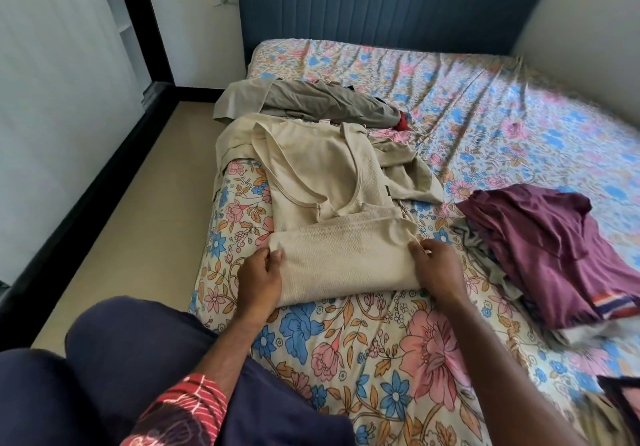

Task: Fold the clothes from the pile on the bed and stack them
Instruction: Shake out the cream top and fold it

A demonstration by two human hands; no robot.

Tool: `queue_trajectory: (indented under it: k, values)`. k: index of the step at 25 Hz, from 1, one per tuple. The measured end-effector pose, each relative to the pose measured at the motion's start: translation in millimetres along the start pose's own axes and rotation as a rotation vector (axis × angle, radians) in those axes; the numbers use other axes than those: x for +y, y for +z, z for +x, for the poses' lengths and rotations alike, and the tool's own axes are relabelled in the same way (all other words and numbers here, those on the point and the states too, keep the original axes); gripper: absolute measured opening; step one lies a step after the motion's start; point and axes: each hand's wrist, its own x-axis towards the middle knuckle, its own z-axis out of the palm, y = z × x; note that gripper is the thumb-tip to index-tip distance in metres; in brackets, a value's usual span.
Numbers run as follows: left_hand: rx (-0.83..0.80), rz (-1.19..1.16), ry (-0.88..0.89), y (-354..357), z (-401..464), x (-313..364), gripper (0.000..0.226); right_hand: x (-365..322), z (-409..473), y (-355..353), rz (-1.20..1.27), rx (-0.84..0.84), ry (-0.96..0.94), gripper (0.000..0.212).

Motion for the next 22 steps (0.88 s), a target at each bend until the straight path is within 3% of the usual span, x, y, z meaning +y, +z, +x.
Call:
queue_trajectory:
  k: [2, 5, 8, 10, 12, 13, 15, 19, 22]
  values:
    - [0.017, 0.068, 0.072, -1.6, -2.0, 0.3, 0.023, -3.4, -4.0, 1.7, -0.038, 0.089, -0.007, 0.035]
    - [0.071, 0.126, 0.076, -9.4, -6.3, 6.1, 0.040, -6.5, -15.0, -4.9, 0.036, 0.127, -0.070, 0.030]
    - [0.084, 0.352, 0.373, -23.4, -16.4, -1.6, 0.067, 12.7, -29.3, -28.5, 0.172, 0.022, -0.300, 0.038]
    - [-0.210, 0.482, 0.486, -32.6, -19.0, -4.4, 0.089, 29.9, -27.4, -39.8, -0.004, -0.235, -0.461, 0.054]
    - [-0.617, 0.757, 0.430, -33.6, -17.2, -5.0, 0.113, 40.7, -17.3, -42.2, -0.273, -0.461, -0.524, 0.073]
    - [-0.730, 0.871, 0.405, -31.7, -15.5, -7.1, 0.119, 44.1, -10.2, -40.4, -0.355, -0.503, -0.540, 0.078]
    - [-0.775, 0.925, 0.385, -28.2, -12.4, -9.9, 0.113, 44.8, 1.3, -35.4, -0.451, -0.509, -0.612, 0.075]
    - [-0.742, 0.898, 0.380, -33.6, -9.0, 7.7, 0.071, 31.2, 8.4, -38.2, -0.604, -0.522, -0.745, 0.063]
    - [-0.842, 0.571, 0.084, -53.6, 7.8, 38.1, 0.057, 6.8, 7.4, -53.1, -0.549, -0.616, -0.645, 0.050]
